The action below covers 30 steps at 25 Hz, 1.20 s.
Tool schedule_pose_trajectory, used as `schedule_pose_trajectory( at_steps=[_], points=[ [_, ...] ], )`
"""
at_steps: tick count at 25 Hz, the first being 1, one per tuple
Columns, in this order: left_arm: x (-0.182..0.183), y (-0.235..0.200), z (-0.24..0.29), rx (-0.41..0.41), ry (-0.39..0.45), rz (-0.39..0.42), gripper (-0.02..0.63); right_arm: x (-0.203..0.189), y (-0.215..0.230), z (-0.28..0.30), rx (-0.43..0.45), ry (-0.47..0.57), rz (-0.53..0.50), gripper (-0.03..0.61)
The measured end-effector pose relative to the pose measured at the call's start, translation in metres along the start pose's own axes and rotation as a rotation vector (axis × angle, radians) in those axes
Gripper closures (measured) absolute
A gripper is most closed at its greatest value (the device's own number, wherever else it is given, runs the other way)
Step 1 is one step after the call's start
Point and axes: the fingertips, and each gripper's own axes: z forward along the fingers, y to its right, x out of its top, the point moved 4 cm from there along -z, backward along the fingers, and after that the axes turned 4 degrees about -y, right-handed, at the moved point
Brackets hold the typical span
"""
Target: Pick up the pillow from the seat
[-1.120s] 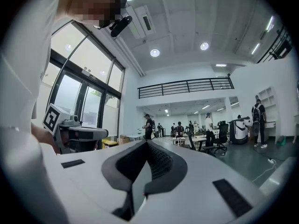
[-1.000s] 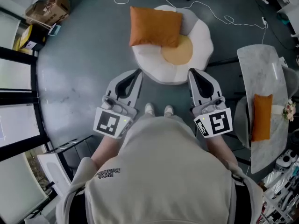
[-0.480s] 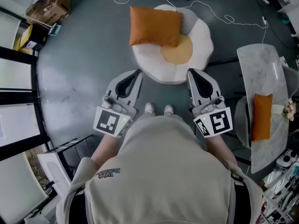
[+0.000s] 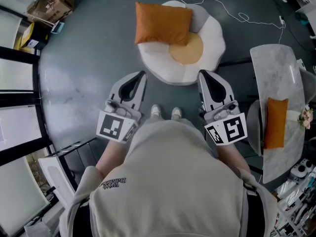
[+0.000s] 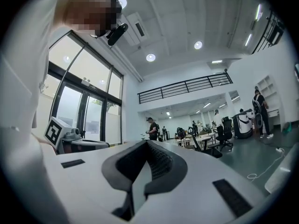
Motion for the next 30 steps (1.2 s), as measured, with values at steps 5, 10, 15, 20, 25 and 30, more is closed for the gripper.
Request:
schedule_pose_trajectory(
  at_steps=[5, 10, 15, 20, 25, 30],
  points=[
    [-0.006, 0.012, 0.006, 0.031, -0.017, -0.008, 0.603, -0.004, 0.014, -0.008, 0.012, 0.002, -0.018, 0.571],
    [-0.011, 0.025, 0.007, 0.057, -0.023, -0.005, 0.603, -0.01, 0.023, -0.015, 0.035, -0.007, -0.028, 0.571],
    [-0.015, 0.033, 0.009, 0.065, -0.042, -0.007, 0.603, -0.016, 0.03, -0.015, 0.047, -0.017, -0.029, 0.571],
    [-0.013, 0.024, 0.019, 0.081, -0.028, 0.007, 0.604, -0.017, 0.039, -0.008, 0.04, -0.01, -0.063, 0.571],
    [-0.013, 0.009, 0.034, 0.08, -0.008, 0.01, 0.603, -0.021, 0.049, 0.001, 0.028, -0.01, -0.067, 0.571],
    [-0.019, -0.005, 0.057, 0.052, -0.013, 0.002, 0.603, -0.026, 0.062, 0.017, 0.003, -0.017, -0.065, 0.571]
  ],
)
